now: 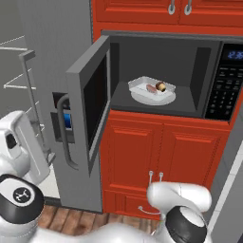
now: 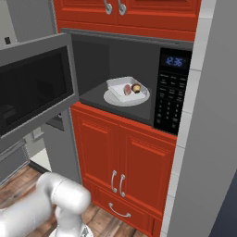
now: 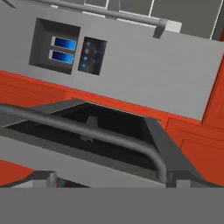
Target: Place the tupperware containing the steak and mushroom meal in the microwave. Close the microwave door and press the start button to reheat the meal.
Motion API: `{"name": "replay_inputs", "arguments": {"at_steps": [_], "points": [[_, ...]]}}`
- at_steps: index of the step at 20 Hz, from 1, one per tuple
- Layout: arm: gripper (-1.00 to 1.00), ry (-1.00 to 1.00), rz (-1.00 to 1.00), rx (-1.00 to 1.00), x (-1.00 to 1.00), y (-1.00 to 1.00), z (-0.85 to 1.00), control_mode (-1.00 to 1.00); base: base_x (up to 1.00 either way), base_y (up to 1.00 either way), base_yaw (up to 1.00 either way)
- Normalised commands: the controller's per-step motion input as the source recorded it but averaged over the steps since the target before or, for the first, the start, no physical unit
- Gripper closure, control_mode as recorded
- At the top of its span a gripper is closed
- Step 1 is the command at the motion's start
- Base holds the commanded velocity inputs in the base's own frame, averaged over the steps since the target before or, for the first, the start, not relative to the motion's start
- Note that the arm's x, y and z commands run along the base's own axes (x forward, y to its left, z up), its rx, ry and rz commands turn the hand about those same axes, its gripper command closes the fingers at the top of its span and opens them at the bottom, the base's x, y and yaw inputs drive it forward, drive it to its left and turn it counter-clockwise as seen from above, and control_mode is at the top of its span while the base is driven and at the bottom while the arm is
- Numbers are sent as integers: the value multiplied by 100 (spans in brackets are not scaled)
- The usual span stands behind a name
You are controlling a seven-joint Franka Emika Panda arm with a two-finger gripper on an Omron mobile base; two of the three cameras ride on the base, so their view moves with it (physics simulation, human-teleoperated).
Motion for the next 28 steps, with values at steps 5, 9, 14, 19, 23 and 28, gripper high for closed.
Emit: {"name": "replay_inputs", "arguments": {"at_steps": [5,9,14,19,23,28], "points": [[-100,4,-3,-10,46,46,-18,-100,0,0,0],[-100,2,-4,-10,49,36,-18,-100,0,0,0],[-100,0,-8,-7,40,5,-20,-100,0,0,0],[-100,0,-12,-1,30,-27,-18,-100,0,0,0],[-100,0,-10,0,32,-44,-15,-100,0,0,0],[-100,0,-9,0,43,-43,-15,-100,0,0,0]]}}
